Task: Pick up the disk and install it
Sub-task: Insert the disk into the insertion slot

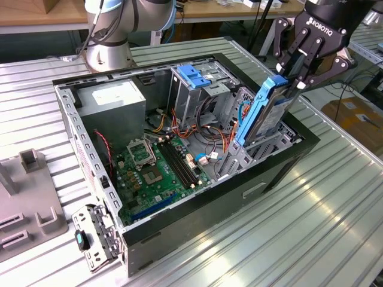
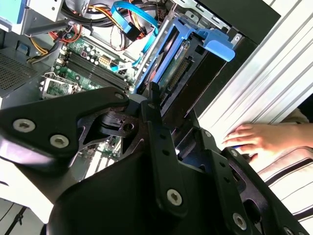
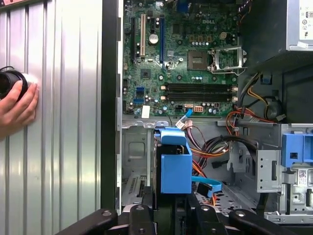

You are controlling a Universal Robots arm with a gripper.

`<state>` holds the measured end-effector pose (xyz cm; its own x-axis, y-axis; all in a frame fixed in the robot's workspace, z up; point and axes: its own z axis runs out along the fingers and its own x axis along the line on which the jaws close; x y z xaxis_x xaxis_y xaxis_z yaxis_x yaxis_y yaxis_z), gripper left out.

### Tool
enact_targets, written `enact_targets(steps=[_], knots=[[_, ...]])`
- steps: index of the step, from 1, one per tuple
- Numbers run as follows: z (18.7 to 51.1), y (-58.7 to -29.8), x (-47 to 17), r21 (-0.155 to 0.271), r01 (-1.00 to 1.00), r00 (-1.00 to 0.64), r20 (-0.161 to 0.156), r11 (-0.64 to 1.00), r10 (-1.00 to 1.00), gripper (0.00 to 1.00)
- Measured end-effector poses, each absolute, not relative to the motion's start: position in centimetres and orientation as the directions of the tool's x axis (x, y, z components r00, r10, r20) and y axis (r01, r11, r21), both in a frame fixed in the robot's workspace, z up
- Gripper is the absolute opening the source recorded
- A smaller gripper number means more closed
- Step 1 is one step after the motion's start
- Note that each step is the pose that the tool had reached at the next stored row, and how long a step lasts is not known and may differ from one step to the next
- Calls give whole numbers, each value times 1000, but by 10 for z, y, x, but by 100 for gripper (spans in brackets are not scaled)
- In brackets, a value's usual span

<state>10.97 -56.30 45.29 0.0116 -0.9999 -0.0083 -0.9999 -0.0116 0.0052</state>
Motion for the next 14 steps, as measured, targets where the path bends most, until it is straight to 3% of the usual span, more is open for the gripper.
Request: enact_targets(steps=[14], knots=[[427,-563,110,5,-1000,12,-8,-12,-1000,35]])
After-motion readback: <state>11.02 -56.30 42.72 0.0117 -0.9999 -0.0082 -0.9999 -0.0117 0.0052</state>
